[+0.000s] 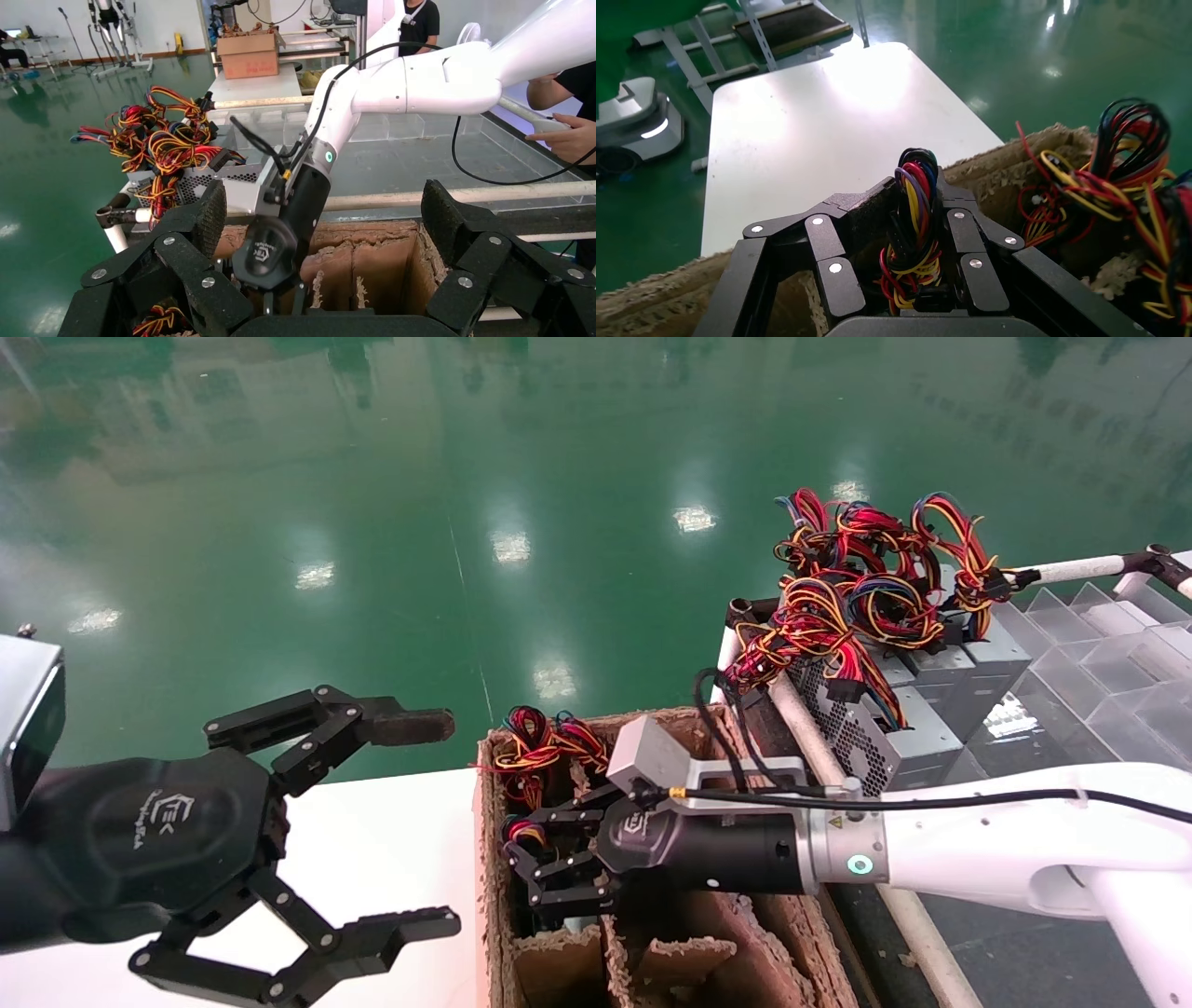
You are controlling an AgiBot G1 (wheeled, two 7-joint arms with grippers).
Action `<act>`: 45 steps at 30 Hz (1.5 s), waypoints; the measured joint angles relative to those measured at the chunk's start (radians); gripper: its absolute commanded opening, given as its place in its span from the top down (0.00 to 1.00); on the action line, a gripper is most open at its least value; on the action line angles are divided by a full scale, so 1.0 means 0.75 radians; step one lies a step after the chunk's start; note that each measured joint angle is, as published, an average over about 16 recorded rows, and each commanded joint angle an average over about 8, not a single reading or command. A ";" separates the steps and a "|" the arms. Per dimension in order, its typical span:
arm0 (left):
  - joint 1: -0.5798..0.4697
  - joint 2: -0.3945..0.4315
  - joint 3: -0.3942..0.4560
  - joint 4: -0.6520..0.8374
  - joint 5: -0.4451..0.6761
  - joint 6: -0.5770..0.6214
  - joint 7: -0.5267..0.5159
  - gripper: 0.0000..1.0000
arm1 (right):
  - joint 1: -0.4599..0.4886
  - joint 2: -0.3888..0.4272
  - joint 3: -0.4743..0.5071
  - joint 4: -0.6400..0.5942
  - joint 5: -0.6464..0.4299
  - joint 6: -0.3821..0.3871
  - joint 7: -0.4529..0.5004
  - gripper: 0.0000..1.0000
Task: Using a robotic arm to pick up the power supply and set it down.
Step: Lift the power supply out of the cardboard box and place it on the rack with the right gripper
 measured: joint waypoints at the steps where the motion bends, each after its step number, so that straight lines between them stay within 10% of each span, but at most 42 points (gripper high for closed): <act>1: 0.000 0.000 0.000 0.000 0.000 0.000 0.000 0.00 | 0.000 0.006 0.004 0.005 0.007 -0.004 0.002 1.00; 24: 0.000 0.000 0.000 0.000 0.000 0.000 0.000 0.00 | 0.059 0.212 0.168 0.060 0.264 -0.148 0.129 1.00; 45: 0.000 0.000 0.001 0.000 0.000 0.000 0.000 0.00 | 0.341 0.328 0.217 -0.240 0.381 -0.335 0.174 1.00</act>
